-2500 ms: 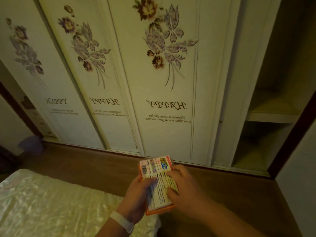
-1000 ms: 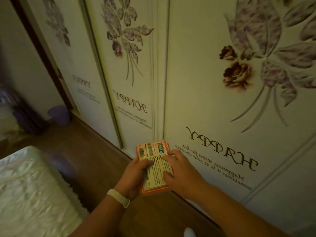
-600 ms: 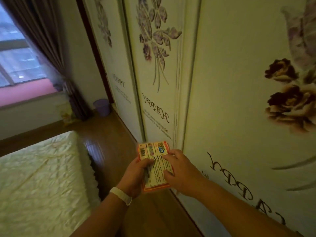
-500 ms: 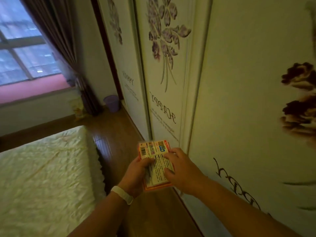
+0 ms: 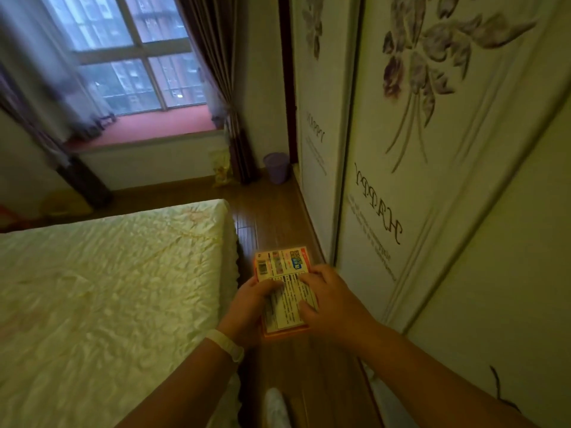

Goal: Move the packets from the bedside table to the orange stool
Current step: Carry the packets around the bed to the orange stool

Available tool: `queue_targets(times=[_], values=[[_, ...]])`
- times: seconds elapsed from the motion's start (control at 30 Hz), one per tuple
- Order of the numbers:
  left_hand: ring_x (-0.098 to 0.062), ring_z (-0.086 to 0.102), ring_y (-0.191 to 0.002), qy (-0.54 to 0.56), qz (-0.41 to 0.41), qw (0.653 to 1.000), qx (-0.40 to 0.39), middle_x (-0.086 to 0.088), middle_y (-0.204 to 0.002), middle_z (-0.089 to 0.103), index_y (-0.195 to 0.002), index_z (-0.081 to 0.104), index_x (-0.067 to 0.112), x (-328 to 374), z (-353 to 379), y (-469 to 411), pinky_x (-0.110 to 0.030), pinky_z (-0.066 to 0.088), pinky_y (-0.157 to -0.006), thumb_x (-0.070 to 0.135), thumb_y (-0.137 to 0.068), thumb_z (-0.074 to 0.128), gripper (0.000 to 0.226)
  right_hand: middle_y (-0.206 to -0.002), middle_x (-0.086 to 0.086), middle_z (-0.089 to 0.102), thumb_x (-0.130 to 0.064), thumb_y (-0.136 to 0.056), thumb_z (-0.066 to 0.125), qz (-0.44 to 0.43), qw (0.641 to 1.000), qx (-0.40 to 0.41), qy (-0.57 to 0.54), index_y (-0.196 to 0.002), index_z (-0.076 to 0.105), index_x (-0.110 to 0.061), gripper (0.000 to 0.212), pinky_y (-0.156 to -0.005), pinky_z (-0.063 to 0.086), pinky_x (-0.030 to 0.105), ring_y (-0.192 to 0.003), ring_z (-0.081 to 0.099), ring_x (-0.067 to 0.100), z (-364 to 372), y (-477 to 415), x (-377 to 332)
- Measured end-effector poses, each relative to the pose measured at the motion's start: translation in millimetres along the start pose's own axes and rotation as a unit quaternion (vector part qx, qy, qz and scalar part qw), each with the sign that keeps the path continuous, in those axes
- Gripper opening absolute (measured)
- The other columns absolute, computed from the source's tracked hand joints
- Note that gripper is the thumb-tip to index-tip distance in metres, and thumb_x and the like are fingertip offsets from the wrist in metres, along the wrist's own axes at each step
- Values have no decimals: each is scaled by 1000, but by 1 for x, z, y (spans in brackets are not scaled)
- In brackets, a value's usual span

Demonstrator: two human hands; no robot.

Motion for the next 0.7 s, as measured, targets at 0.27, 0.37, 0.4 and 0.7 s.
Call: queue_targets(times=[0.27,0.37,0.4,0.7], values=[[-41,69,-101,21,3,1000,-4,-24,-113,71,-124,59,6,60,-40,-117,-54,55,-83,3,-93,51,32,-141,-3,30,-32,-94,55,-9,999,-22,31,-141,38,-17,53,-93,45,17,-123,41,12,5,-132,-6],[-41,69,-103,25,9,1000,-9,-23,-113,71,-124,59,7,91,-56,-158,-60,50,-93,1,-92,52,33,-140,-5,30,-35,-93,54,-12,999,-21,45,-141,38,-19,53,-96,46,23,-122,41,11,10,-185,-10],[-41,68,-103,28,11,1000,-8,-23,-113,71,-123,59,8,101,-62,-170,-61,50,-94,0,-92,52,33,-139,-5,30,-36,-92,55,-17,999,-18,49,-141,39,-19,53,-97,46,24,-121,41,11,11,-202,-12],[-43,67,-105,23,24,999,-23,-27,-118,68,-125,56,4,187,-98,-248,-54,56,-85,-1,-94,48,32,-138,-6,33,-33,-91,58,-51,998,18,45,-137,44,-17,51,-99,46,26,-122,40,10,21,-317,-24]])
Point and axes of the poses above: each hand's wrist, its own y-axis away from the middle knuckle, its own z-axis out of the palm, x = y × z, the point moved 2 cm from there along -y, towards the middle knuckle
